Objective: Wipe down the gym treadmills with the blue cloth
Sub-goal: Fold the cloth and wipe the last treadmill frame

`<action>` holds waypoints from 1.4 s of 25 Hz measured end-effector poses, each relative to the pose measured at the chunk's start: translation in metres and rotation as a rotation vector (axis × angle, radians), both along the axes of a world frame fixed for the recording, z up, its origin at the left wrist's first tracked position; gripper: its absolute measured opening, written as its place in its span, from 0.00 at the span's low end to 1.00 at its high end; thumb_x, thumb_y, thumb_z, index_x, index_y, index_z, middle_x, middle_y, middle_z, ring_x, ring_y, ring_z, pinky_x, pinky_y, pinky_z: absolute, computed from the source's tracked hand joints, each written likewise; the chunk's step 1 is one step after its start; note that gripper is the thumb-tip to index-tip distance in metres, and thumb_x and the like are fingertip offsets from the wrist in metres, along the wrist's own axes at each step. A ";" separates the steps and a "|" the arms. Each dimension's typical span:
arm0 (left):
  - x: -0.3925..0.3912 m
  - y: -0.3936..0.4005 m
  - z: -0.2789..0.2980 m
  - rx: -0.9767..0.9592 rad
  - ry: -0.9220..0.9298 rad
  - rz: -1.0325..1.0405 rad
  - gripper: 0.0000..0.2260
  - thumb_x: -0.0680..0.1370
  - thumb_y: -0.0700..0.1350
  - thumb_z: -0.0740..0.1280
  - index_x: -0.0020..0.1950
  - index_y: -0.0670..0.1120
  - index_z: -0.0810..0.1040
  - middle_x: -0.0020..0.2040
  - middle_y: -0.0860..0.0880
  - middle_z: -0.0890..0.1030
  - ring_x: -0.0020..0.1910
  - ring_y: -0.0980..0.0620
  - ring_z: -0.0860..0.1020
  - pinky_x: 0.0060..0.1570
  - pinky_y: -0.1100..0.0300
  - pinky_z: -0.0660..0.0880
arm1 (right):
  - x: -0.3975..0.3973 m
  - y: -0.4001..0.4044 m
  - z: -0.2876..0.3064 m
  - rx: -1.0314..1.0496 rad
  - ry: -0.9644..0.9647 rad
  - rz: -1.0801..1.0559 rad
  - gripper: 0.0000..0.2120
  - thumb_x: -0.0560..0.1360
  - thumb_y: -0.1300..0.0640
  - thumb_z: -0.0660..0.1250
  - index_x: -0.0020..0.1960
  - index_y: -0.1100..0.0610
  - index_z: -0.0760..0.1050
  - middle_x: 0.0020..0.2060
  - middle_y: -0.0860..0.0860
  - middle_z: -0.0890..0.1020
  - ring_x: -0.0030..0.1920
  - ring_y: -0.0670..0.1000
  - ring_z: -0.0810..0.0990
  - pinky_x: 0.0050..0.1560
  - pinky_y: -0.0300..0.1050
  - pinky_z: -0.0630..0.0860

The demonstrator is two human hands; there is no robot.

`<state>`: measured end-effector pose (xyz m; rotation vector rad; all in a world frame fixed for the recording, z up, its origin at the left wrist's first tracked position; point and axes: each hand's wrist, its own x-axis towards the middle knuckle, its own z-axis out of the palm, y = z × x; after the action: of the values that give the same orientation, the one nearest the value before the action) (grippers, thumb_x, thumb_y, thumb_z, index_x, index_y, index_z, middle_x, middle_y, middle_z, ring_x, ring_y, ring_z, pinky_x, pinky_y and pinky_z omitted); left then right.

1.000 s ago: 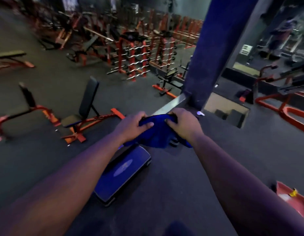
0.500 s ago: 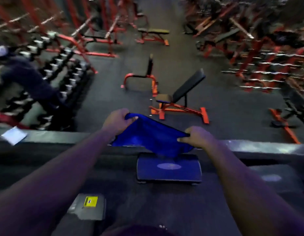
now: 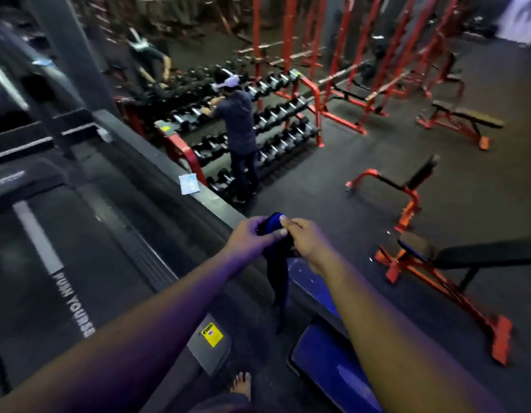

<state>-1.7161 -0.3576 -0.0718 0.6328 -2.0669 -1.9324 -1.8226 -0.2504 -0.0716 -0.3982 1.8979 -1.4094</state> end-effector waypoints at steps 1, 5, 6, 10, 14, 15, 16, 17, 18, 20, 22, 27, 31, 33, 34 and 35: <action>0.006 -0.023 0.004 -0.040 0.009 0.007 0.15 0.73 0.39 0.76 0.59 0.44 0.82 0.51 0.47 0.86 0.47 0.55 0.82 0.51 0.60 0.79 | -0.003 -0.027 0.006 -0.010 -0.028 0.045 0.15 0.82 0.48 0.63 0.44 0.58 0.78 0.35 0.52 0.80 0.38 0.53 0.79 0.45 0.54 0.81; 0.029 -0.106 0.030 -0.369 -0.088 0.179 0.22 0.69 0.35 0.71 0.60 0.52 0.82 0.43 0.56 0.84 0.42 0.60 0.80 0.43 0.67 0.76 | -0.018 -0.116 0.026 -0.008 0.384 0.276 0.12 0.80 0.53 0.66 0.38 0.49 0.80 0.38 0.48 0.82 0.36 0.42 0.78 0.41 0.40 0.73; 0.035 -0.126 0.038 -0.403 -0.086 0.241 0.21 0.68 0.37 0.69 0.59 0.52 0.83 0.43 0.57 0.84 0.41 0.60 0.80 0.43 0.67 0.76 | -0.020 -0.138 0.031 -0.049 0.522 0.322 0.08 0.78 0.54 0.69 0.41 0.47 0.79 0.42 0.48 0.81 0.39 0.40 0.78 0.44 0.39 0.73; 0.058 -0.209 0.071 -0.372 -0.018 0.506 0.18 0.67 0.42 0.62 0.53 0.50 0.84 0.46 0.54 0.86 0.44 0.58 0.82 0.53 0.59 0.78 | -0.015 -0.226 0.053 -0.270 0.860 0.705 0.18 0.74 0.54 0.74 0.62 0.51 0.75 0.53 0.44 0.77 0.53 0.40 0.76 0.57 0.31 0.70; 0.078 -0.264 0.098 -0.294 0.028 0.666 0.18 0.68 0.40 0.62 0.55 0.47 0.83 0.48 0.49 0.85 0.46 0.55 0.81 0.54 0.58 0.77 | -0.014 -0.313 0.069 -0.315 0.985 0.862 0.14 0.74 0.53 0.74 0.58 0.54 0.79 0.46 0.47 0.82 0.48 0.46 0.77 0.51 0.42 0.73; 0.082 -0.277 0.104 -0.289 0.026 0.699 0.19 0.68 0.40 0.62 0.56 0.45 0.83 0.48 0.48 0.85 0.46 0.55 0.81 0.53 0.59 0.77 | -0.015 -0.335 0.071 -0.346 0.990 0.923 0.13 0.74 0.52 0.74 0.56 0.56 0.79 0.47 0.50 0.82 0.50 0.49 0.77 0.52 0.44 0.72; 0.086 -0.288 0.110 -0.288 0.027 0.721 0.19 0.68 0.39 0.62 0.56 0.44 0.83 0.48 0.48 0.85 0.46 0.55 0.80 0.51 0.60 0.77 | -0.015 -0.356 0.072 -0.384 0.966 0.993 0.15 0.74 0.51 0.74 0.57 0.57 0.79 0.49 0.51 0.82 0.51 0.51 0.78 0.54 0.44 0.73; 0.091 -0.298 0.115 -0.298 0.031 0.738 0.19 0.69 0.38 0.62 0.57 0.43 0.82 0.48 0.48 0.84 0.46 0.55 0.80 0.51 0.61 0.76 | -0.015 -0.375 0.073 -0.436 0.910 1.075 0.18 0.73 0.51 0.74 0.60 0.58 0.79 0.52 0.52 0.81 0.53 0.52 0.78 0.56 0.42 0.73; 0.093 -0.307 0.123 -0.319 0.046 0.761 0.18 0.70 0.37 0.61 0.57 0.43 0.82 0.48 0.48 0.84 0.46 0.55 0.80 0.51 0.62 0.76 | -0.014 -0.395 0.076 -0.480 0.848 1.163 0.22 0.74 0.51 0.74 0.64 0.59 0.77 0.55 0.53 0.80 0.55 0.51 0.78 0.58 0.38 0.73; 0.098 -0.320 0.139 -0.334 0.076 0.822 0.17 0.73 0.33 0.61 0.56 0.43 0.82 0.47 0.51 0.85 0.46 0.57 0.80 0.51 0.65 0.76 | -0.012 -0.425 0.083 -0.466 0.756 1.295 0.27 0.75 0.53 0.73 0.70 0.60 0.72 0.61 0.54 0.76 0.60 0.48 0.75 0.62 0.32 0.69; 0.099 -0.328 0.153 -0.357 0.047 0.882 0.19 0.75 0.26 0.58 0.57 0.43 0.79 0.45 0.55 0.85 0.46 0.60 0.81 0.51 0.67 0.76 | -0.007 -0.455 0.097 -0.487 0.793 1.420 0.25 0.76 0.48 0.71 0.68 0.60 0.73 0.59 0.54 0.76 0.58 0.52 0.75 0.62 0.40 0.71; 0.107 -0.348 0.166 -0.864 -0.437 1.052 0.21 0.72 0.38 0.61 0.61 0.54 0.80 0.57 0.54 0.84 0.58 0.53 0.81 0.62 0.53 0.75 | -0.016 -0.515 0.139 -0.907 0.870 1.400 0.15 0.70 0.43 0.73 0.44 0.54 0.78 0.46 0.47 0.80 0.50 0.51 0.79 0.55 0.48 0.74; 0.103 -0.350 0.177 -0.960 -0.704 1.176 0.21 0.69 0.45 0.58 0.59 0.52 0.80 0.55 0.49 0.84 0.56 0.45 0.81 0.54 0.52 0.77 | -0.021 -0.544 0.169 -0.821 0.686 1.609 0.12 0.71 0.48 0.77 0.39 0.52 0.75 0.34 0.44 0.78 0.36 0.43 0.75 0.41 0.43 0.72; 0.109 -0.359 0.176 -0.973 -0.762 1.206 0.20 0.68 0.43 0.59 0.56 0.52 0.80 0.53 0.47 0.85 0.54 0.43 0.81 0.51 0.52 0.77 | -0.021 -0.573 0.184 -0.763 1.136 1.545 0.14 0.73 0.41 0.72 0.40 0.50 0.77 0.33 0.45 0.77 0.37 0.45 0.75 0.42 0.45 0.72; 0.115 -0.363 0.177 -0.945 -0.741 1.238 0.19 0.68 0.42 0.59 0.55 0.50 0.81 0.52 0.47 0.85 0.53 0.43 0.81 0.51 0.53 0.76 | -0.023 -0.588 0.189 -0.722 1.447 1.442 0.16 0.75 0.37 0.67 0.43 0.50 0.78 0.36 0.47 0.78 0.42 0.49 0.77 0.47 0.48 0.73; 0.122 -0.368 0.177 -0.900 -0.689 1.268 0.19 0.68 0.41 0.60 0.55 0.49 0.82 0.51 0.47 0.85 0.52 0.44 0.82 0.52 0.54 0.76 | -0.025 -0.602 0.193 -0.706 1.603 1.371 0.17 0.76 0.36 0.64 0.45 0.49 0.79 0.39 0.49 0.80 0.48 0.53 0.78 0.51 0.51 0.73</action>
<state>-1.5938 -0.7258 0.1049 1.8203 -1.6954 -0.0559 -1.8472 -0.8527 0.1218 -3.0444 1.0430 -0.4936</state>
